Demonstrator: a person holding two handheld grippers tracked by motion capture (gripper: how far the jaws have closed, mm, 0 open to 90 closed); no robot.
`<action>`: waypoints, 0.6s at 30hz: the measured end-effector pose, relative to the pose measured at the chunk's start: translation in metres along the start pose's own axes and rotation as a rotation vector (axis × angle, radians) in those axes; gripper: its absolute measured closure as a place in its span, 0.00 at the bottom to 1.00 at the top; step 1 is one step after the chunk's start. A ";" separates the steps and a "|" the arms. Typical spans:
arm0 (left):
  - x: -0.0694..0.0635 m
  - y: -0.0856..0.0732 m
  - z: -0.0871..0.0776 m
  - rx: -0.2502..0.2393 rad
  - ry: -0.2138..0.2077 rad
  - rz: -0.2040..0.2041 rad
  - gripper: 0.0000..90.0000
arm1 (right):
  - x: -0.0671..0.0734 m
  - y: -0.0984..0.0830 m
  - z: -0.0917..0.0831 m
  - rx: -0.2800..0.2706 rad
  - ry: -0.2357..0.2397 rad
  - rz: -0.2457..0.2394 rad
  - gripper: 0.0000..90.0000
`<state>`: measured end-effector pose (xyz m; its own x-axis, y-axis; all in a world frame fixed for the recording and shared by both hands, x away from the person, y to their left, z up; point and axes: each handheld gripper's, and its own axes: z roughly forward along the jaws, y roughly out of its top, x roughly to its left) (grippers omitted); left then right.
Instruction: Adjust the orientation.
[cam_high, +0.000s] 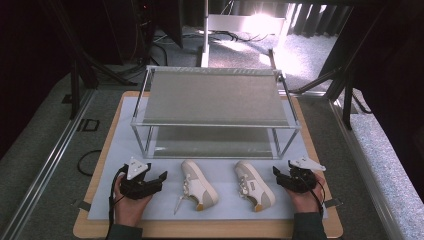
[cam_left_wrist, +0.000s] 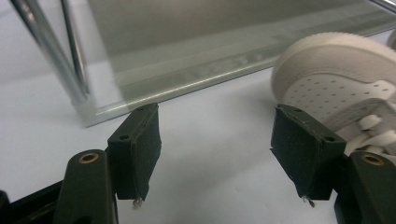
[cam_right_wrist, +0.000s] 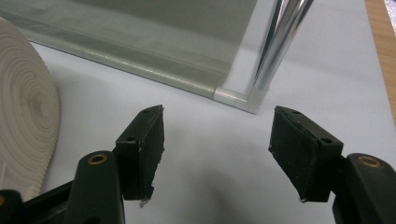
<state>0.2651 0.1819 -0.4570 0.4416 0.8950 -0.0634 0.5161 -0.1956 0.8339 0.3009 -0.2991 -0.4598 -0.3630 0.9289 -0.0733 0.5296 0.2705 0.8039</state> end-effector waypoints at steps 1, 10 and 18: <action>-0.001 0.001 -0.001 -0.001 -0.006 0.006 0.36 | 0.000 0.000 -0.001 -0.003 0.001 -0.002 0.40; -0.017 0.007 -0.007 -0.029 -0.048 0.048 0.36 | 0.004 0.003 -0.006 -0.021 0.003 -0.015 0.41; -0.037 0.012 -0.006 -0.038 -0.104 0.095 0.38 | 0.009 0.008 -0.016 -0.048 0.011 -0.035 0.41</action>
<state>0.2507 0.1490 -0.4417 0.5617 0.8265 -0.0380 0.4409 -0.2602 0.8590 0.2894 -0.2923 -0.4440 -0.3898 0.9159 -0.0957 0.4786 0.2903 0.8286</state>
